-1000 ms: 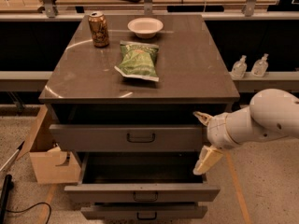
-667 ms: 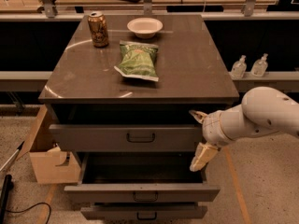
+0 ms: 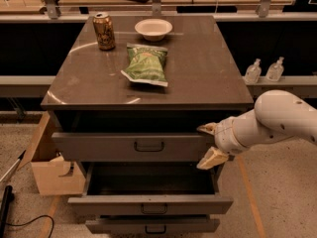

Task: Open top drawer

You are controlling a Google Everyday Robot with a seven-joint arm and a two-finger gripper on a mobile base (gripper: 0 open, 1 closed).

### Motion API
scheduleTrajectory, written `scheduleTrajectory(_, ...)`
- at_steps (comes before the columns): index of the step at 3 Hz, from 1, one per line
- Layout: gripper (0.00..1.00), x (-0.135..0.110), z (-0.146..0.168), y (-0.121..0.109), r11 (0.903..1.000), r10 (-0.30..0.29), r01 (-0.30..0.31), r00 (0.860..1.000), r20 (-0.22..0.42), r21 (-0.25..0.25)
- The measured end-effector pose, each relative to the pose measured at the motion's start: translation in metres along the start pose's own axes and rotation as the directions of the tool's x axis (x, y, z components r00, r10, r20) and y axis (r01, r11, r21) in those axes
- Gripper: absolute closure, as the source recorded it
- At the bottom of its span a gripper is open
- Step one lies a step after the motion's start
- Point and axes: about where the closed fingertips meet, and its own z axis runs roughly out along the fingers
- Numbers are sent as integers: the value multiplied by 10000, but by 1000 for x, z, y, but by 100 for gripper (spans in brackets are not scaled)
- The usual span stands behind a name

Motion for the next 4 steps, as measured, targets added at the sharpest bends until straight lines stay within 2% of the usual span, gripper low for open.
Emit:
scheduleTrajectory(1,66,5,-11,17,9993,329,-331,9993,-175,-144)
scheduleTrajectory(2,91,11,-27,37,9971,698,-708,9969,-362,-264)
scheduleTrajectory(3,100,14,-44,61,9926,1132,-1149,9926,-439,-382)
scheduleTrajectory(4,74,14,-47,65,9915,1209,-1227,9917,-428,-428)
